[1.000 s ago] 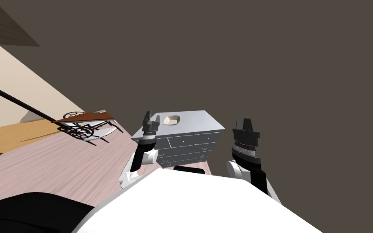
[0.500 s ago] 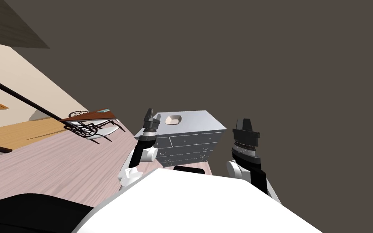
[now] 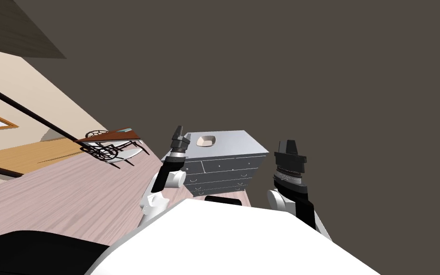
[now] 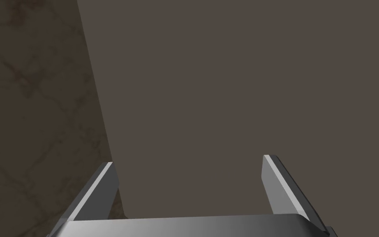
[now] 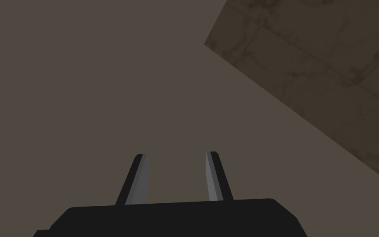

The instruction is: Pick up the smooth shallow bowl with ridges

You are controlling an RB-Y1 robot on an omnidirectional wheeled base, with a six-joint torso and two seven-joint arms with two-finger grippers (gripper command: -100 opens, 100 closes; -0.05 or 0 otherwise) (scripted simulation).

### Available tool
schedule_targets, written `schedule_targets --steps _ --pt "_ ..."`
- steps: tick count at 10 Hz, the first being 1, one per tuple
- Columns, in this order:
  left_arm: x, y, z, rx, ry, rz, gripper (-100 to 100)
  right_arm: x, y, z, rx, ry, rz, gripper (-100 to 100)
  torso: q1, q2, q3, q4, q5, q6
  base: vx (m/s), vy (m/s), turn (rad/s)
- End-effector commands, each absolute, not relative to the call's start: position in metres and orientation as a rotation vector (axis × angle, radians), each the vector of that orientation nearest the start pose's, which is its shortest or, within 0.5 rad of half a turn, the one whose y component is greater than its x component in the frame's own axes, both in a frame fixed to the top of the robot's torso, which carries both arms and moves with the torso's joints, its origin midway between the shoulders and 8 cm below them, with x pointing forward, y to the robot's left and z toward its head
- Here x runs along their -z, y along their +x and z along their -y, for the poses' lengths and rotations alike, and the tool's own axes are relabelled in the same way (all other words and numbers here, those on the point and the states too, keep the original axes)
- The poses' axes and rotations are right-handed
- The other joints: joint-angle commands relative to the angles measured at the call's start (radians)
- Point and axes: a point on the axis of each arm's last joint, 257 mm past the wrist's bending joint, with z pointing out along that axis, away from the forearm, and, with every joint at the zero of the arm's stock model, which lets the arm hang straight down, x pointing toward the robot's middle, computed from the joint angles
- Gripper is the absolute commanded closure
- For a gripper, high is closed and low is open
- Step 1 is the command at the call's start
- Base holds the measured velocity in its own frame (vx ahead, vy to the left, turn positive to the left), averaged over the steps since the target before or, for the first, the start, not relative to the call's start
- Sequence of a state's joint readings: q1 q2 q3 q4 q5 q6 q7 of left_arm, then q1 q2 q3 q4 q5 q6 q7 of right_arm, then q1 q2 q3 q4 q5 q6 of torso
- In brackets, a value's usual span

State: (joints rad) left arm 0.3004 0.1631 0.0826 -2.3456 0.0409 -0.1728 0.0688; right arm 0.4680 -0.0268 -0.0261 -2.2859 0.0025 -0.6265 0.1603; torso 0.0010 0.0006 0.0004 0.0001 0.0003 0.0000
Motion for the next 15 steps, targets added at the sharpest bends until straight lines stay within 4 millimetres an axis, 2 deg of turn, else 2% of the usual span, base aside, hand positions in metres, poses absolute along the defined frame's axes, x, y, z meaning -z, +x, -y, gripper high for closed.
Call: schedule_targets --steps 1,2,3,4,6,7,9,10,12,13,15 --pt "-0.059 0.396 -0.280 1.330 -0.670 -0.765 -100 -0.060 0.320 0.275 -1.169 0.450 -0.551 0 0.000 0.000 0.000 0.000 0.000 0.000 -0.004 0.006 0.000" --pt "-0.067 0.399 -0.278 1.332 -0.667 -0.773 -100 -0.060 0.320 0.275 -1.169 0.450 -0.551 0 -0.001 0.000 0.000 0.000 0.000 0.000 -0.007 0.011 0.032" --pt "-0.062 0.403 -0.279 1.324 -0.687 -0.789 -100 -0.060 0.320 0.275 -1.169 0.450 -0.551 0 0.000 0.000 0.000 0.000 0.000 0.000 -0.007 0.013 0.016" --pt "-0.071 0.405 -0.277 1.329 -0.676 -0.791 -100 -0.060 0.320 0.275 -1.169 0.450 -0.551 0 0.000 0.000 0.000 0.000 0.000 0.000 -0.014 0.017 0.024" --pt "-0.060 0.412 -0.279 1.313 -0.716 -0.824 -100 -0.060 0.320 0.275 -1.169 0.450 -0.551 0 0.000 0.000 0.000 0.000 0.000 0.000 -0.008 0.010 0.003" --pt "-0.069 0.414 -0.276 1.318 -0.708 -0.828 -100 -0.060 0.320 0.275 -1.169 0.450 -0.551 0 -0.001 0.000 0.000 0.000 0.000 0.000 -0.006 0.009 0.021" --pt "-0.060 0.419 -0.278 1.303 -0.742 -0.856 -100 -0.060 0.320 0.275 -1.169 0.450 -0.551 0 -0.001 0.000 0.000 0.000 0.000 0.000 -0.008 0.008 0.004" --pt "-0.067 0.422 -0.276 1.307 -0.739 -0.864 -100 -0.060 0.320 0.275 -1.169 0.450 -0.551 0 -0.001 0.000 0.000 0.000 0.000 0.000 -0.010 0.009 0.014" --pt "-0.059 0.427 -0.278 1.293 -0.771 -0.891 -100 -0.060 0.320 0.275 -1.169 0.450 -0.551 0 -0.001 0.000 0.000 0.000 0.000 0.000 -0.008 0.007 0.002" --pt "-0.066 0.430 -0.276 1.297 -0.768 -0.899 -100 -0.060 0.320 0.275 -1.169 0.450 -0.551 0 -0.001 0.000 0.000 0.000 0.000 0.000 -0.012 0.005 0.007" --pt "-0.056 0.434 -0.277 1.281 -0.802 -0.927 -100 -0.060 0.320 0.275 -1.169 0.450 -0.551 0 -0.001 0.000 0.000 0.000 0.000 0.000 -0.009 0.005 0.002"
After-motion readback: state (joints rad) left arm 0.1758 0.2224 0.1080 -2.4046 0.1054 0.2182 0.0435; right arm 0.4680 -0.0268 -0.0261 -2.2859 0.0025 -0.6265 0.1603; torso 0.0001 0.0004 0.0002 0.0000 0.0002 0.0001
